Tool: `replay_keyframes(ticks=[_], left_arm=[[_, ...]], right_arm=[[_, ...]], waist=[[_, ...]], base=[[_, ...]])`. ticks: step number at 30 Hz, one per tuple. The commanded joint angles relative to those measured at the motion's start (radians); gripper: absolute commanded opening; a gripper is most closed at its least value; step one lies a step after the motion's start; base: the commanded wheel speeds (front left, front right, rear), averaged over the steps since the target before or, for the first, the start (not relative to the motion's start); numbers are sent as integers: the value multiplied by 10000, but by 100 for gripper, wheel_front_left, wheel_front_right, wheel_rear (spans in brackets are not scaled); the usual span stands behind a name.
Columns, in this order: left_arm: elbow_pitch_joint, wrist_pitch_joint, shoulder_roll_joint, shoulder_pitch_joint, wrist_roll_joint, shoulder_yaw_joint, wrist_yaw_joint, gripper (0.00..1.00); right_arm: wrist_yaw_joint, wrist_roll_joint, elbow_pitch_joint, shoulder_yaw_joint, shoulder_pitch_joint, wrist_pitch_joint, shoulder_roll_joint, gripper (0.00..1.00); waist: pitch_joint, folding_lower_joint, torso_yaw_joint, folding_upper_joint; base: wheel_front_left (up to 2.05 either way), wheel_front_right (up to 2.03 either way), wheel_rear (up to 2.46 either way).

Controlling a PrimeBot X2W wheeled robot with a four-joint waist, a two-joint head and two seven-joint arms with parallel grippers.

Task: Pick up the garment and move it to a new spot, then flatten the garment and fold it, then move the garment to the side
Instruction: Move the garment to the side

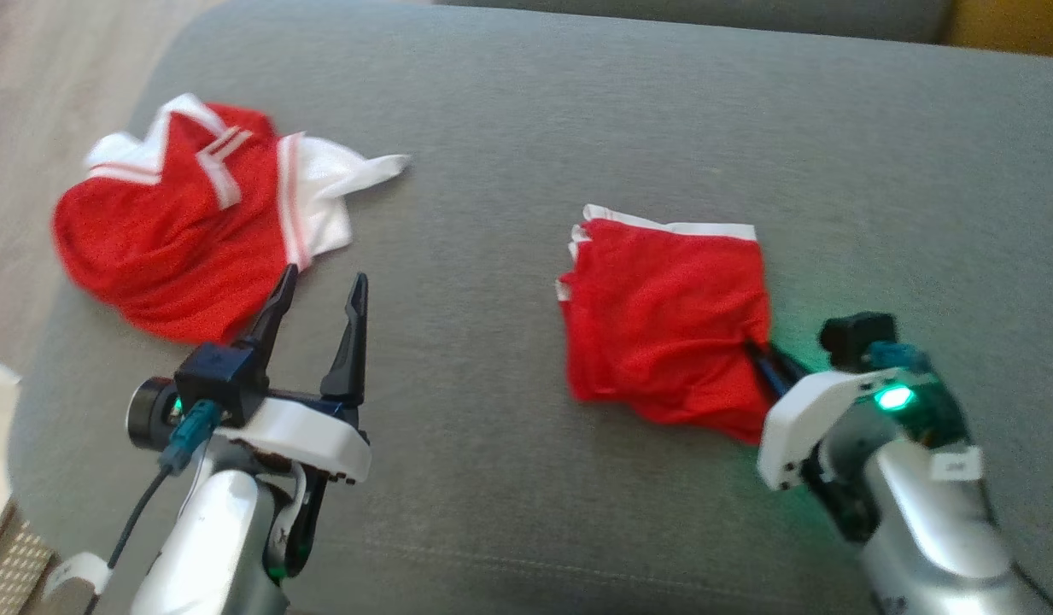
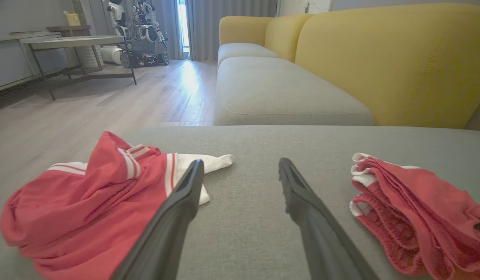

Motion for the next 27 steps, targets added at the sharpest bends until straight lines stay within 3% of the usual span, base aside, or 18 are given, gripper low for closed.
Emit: replay_keyframes(ticks=[1, 13, 20, 27], left_arm=[[-406, -107, 185, -308, 71, 285, 77, 100], [-976, 41, 275, -764, 168, 56, 25, 100], [-1375, 246, 422, -1364, 361, -151, -107, 100], [-1653, 370, 661, -1736, 446, -159, -165, 100]], right_arm=[[35, 31, -371, 102, -346, 48, -279, 0], [35, 122, -1345, -515, -1530, 1011, -2445, 0], [35, 484, -1666, -712, -2258, 1463, -3772, 0], [35, 1155, -1868, -710, -2976, 1176, -4783, 0]], waist=[[31, 0, -533, 0], [912, 0, -2637, 0], [1788, 0, -3086, 0], [2508, 0, -3198, 0]], base=[[0, 0, 0], [0, 0, 0], [0, 0, 0], [0, 0, 0]])
